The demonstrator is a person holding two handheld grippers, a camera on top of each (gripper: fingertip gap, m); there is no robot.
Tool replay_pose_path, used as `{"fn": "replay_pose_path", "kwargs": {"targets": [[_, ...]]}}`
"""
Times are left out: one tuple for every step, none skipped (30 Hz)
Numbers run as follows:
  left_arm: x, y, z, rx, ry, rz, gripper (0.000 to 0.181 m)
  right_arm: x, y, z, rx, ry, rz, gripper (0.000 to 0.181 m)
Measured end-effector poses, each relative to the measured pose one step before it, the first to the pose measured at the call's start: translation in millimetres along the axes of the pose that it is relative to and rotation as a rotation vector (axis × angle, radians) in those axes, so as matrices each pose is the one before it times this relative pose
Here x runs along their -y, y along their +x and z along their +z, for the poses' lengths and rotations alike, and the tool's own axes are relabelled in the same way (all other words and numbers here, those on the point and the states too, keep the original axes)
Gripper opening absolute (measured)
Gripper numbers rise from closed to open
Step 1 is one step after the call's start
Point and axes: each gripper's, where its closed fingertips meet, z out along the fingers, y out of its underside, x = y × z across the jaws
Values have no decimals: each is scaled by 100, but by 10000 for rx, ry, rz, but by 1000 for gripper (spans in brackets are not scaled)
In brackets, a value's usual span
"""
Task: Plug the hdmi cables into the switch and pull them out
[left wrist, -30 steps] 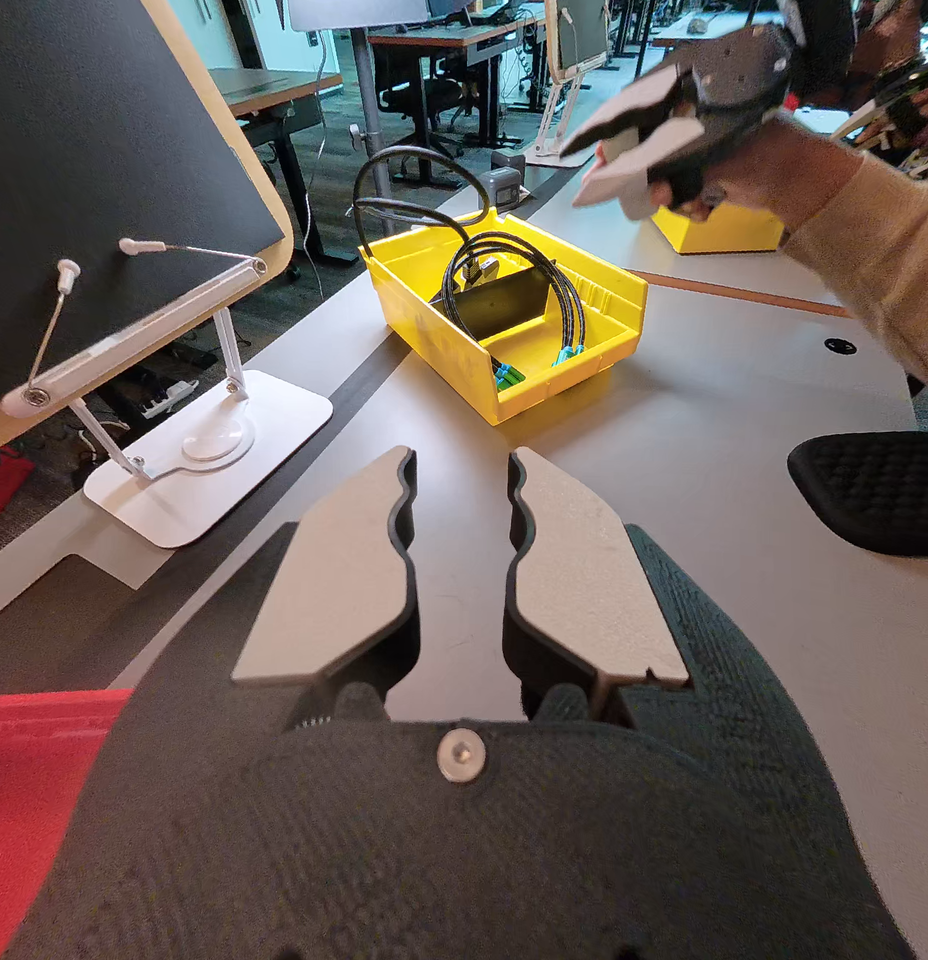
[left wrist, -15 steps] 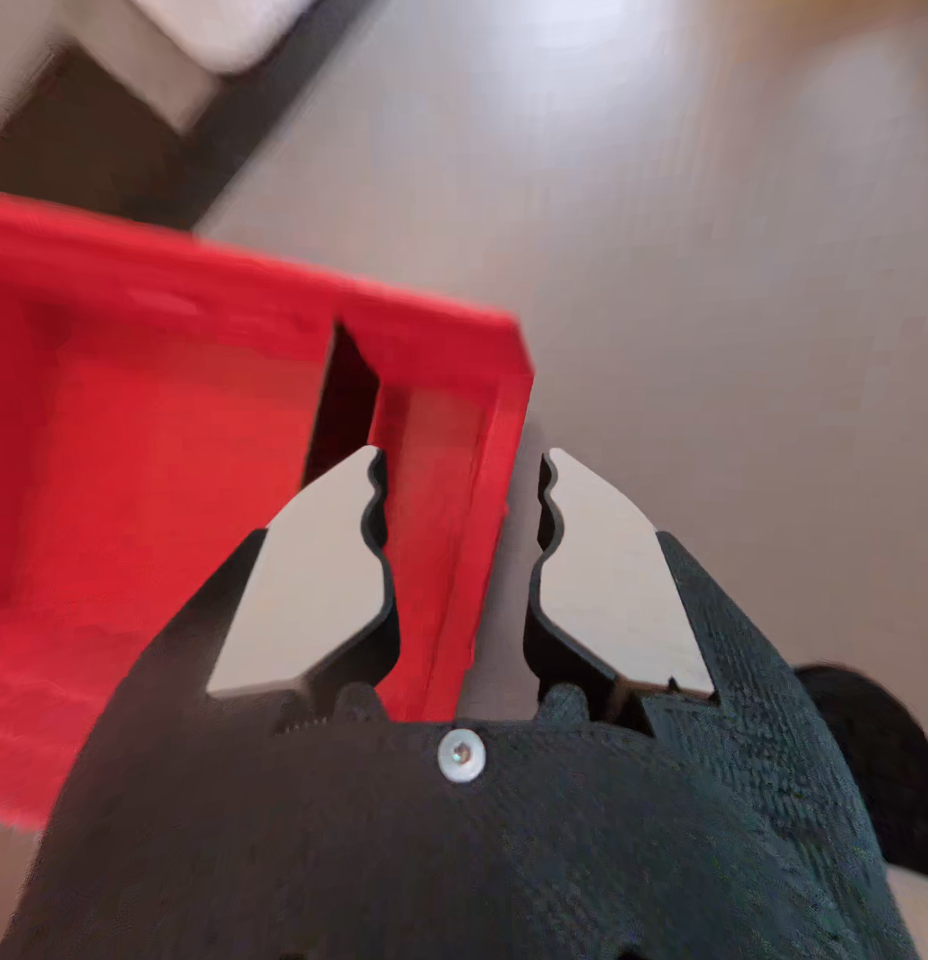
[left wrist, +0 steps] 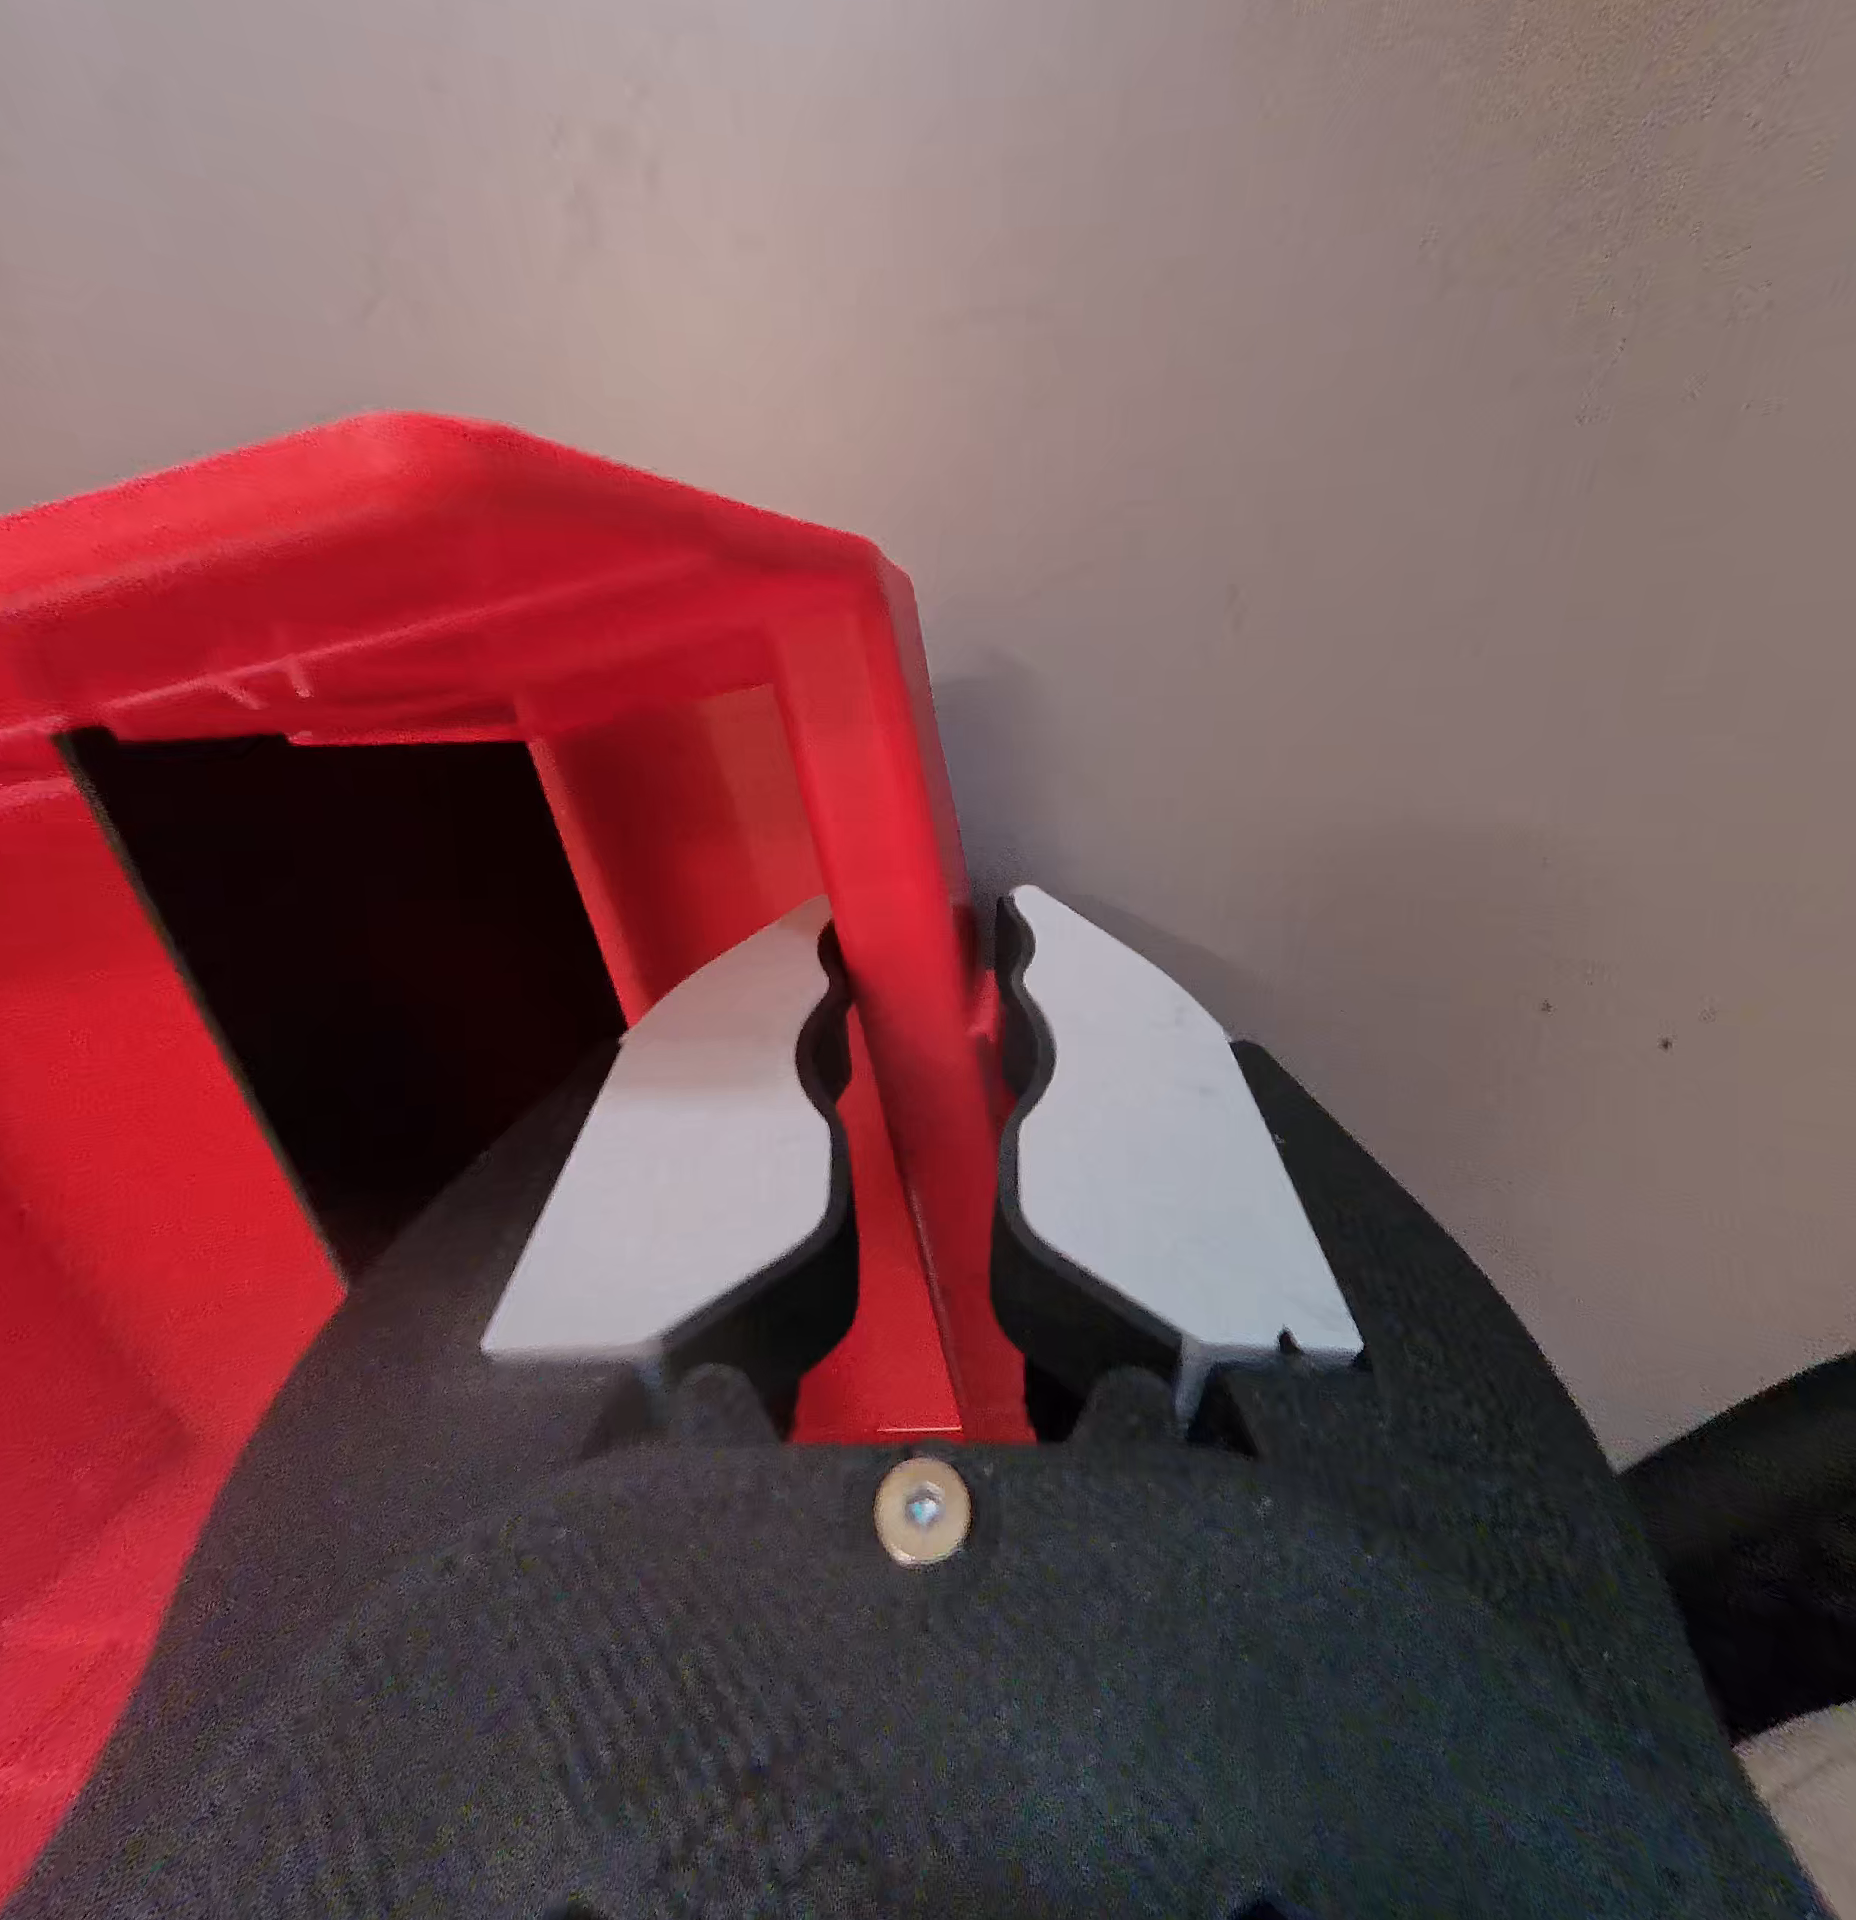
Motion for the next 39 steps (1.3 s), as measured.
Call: {"fn": "replay_pose_path", "kwargs": {"targets": [[863, 422, 136, 112, 42, 405, 27, 604, -1093, -485, 298, 44, -317, 27], [903, 400, 110, 141, 40, 416, 26, 656, -1181, -511, 323, 53, -265, 27], [896, 407, 110, 124, 47, 437, 26, 725, -1235, -506, 290, 115, -264, 27], [946, 343, 117, 161, 88, 443, 26, 789, -1270, -470, 247, 193, -265, 27], [977, 293, 141, 178, 119, 443, 25, 813, -1238, -422, 209, 226, -186, 27], [1009, 349, 166, 118, 168, 442, 25, 814, -1186, -361, 146, 231, -176, 27], [1107, 185, 134, 173, 246, 345, 26, 725, -1138, -357, 112, 189, -223, 27], [1118, 19, 105, 222, 289, 244, 26, 624, -1070, -359, 73, 120, -224, 26], [905, 8, 65, 205, 240, 257, 27, 574, -965, -331, -7, 109, -214, 27], [616, 174, 51, 84, 165, 276, 27, 548, -951, -341, -19, 145, -133, 27], [465, 246, -41, 32, 166, 231, 27, 484, -1055, -453, 86, 185, -51, 26], [443, 244, -146, 14, 189, 160, 28, 411, -1169, -570, 184, 230, 24, 26], [412, 265, -214, -26, 184, 90, 28, 519, -1111, -739, 152, 379, 151, 25], [277, 283, -293, -41, 122, 80, 28, 797, -783, -1034, -38, 625, 334, 25], [165, 64, -424, 93, 106, -12, 33, 890, -468, -1359, -139, 726, 519, 26], [74, -110, -569, 178, 102, -203, 37, 816, -212, -1610, -218, 716, 632, 29], [135, -11, -767, 93, 218, -351, 36, 676, 239, -1791, -483, 678, 671, 28], [284, 90, -964, 65, 419, -390, 36, 330, 813, -1933, -776, 520, 676, 27], [437, 188, -1080, 73, 567, -395, 36, -71, 1279, -1976, -928, 365, 700, 26], [588, 319, -1060, 66, 655, -484, 36, -463, 1676, -1891, -1000, 243, 753, 26], [674, 711, -943, -80, 656, -627, 37, -941, 2088, -1668, -1092, 68, 802, 26], [617, 1131, -792, -210, 601, -714, 39, -1343, 2212, -1308, -1024, -117, 789, 29], [613, 1352, -563, -199, 640, -782, 42, -1529, 2156, -903, -928, -190, 758, 34], [502, 1634, -321, -279, 668, -826, 45, -1507, 1813, -516, -735, -209, 782, 37], [237, 1699, -24, -267, 610, -920, 47, -1250, 1071, -163, -387, -186, 760, 42], [-122, 1606, 214, -197, 479, -938, 50, -909, 438, 127, -162, -93, 706, 43], [-401, 1280, 388, 0, 369, -904, 53, -604, 64, 370, -72, -15, 561, 43], [-330, 986, 444, 144, 450, -827, 55, -483, -55, 604, -115, -45, 403, 43], [-223, 832, 466, 184, 530, -729, 58, -489, -82, 781, -167, -166, 217, 43], [-174, 415, 546, 379, 506, -596, 60, -420, -252, 878, -109, -230, 172, 43], [-103, 173, 659, 439, 437, -317, 59, -217, -442, 848, 39, -164, 214, 43], [-153, 49, 771, 451, 276, -45, 58, -66, -416, 796, 60, -84, 225, 43], [-204, -110, 787, 526, 85, 144, 57, -154, -285, 748, 2, -167, 165, 43], [11, -133, 677, 494, 97, 255, 55, -258, -246, 684, -27, -228, 65, 42], [224, -38, 527, 356, 153, 267, 54, -315, -316, 538, -12, -216, 3, 41], [246, -182, 387, 354, 125, 276, 49, 1, -512, 201, 150, -38, 9, 39], [223, -330, 261, 379, 81, 285, 45, 141, 71, 21, -211, 60, -54, 37], [163, -237, 116, 281, 70, 224, 42, 96, 202, -22, -274, 68, -161, 34], [106, -305, 64, 292, 71, 216, 39, 115, 232, -72, -242, 133, -145, 28]]}}
